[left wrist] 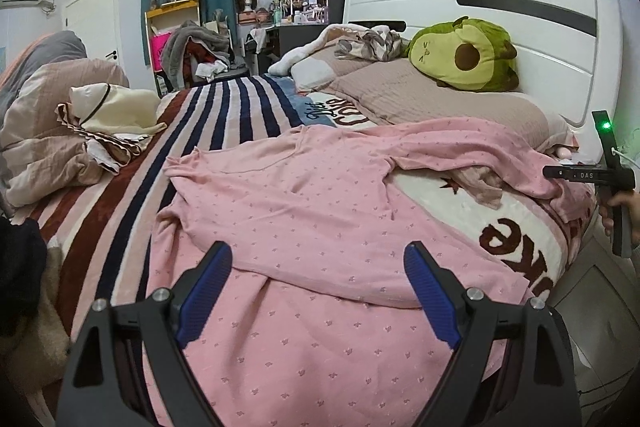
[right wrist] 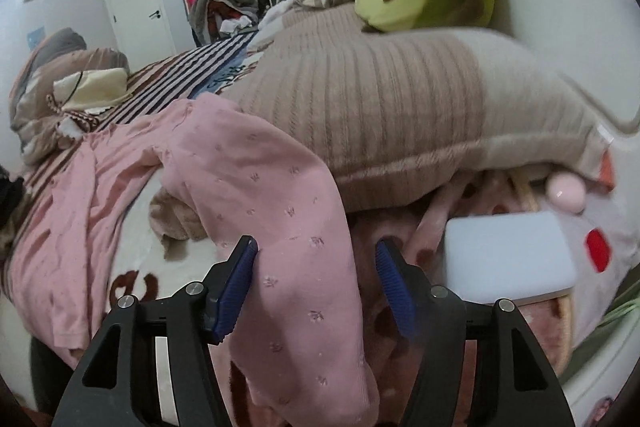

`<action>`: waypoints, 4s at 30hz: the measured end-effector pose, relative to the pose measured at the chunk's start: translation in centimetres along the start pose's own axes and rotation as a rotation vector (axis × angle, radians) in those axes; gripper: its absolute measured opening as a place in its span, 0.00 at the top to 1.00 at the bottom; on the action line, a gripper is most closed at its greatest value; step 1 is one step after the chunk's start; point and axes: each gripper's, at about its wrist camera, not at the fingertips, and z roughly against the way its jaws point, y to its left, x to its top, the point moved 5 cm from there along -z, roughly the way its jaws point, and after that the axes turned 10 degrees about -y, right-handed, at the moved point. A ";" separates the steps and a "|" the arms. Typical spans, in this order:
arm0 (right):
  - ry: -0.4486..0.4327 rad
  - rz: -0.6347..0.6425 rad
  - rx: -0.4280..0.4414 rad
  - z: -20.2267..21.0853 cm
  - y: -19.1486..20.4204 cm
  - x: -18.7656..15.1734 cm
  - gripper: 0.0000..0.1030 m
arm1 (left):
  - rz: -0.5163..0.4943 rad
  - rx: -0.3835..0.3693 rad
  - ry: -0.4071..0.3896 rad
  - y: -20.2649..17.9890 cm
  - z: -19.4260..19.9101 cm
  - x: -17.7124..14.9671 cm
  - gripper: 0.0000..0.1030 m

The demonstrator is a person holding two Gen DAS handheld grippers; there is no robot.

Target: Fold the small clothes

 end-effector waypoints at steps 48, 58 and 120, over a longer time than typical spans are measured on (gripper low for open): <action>0.297 0.555 0.681 -1.9 47.9 -6.8 0.97 | 0.278 0.178 -0.168 20.0 12.4 -8.1 0.12; 0.335 0.569 0.713 -1.5 49.2 -8.5 0.76 | 0.269 0.165 -0.155 19.4 11.9 -8.1 0.12; 0.122 0.209 0.504 2.1 28.8 -4.0 0.59 | 0.271 0.129 0.152 14.5 5.7 -12.2 0.50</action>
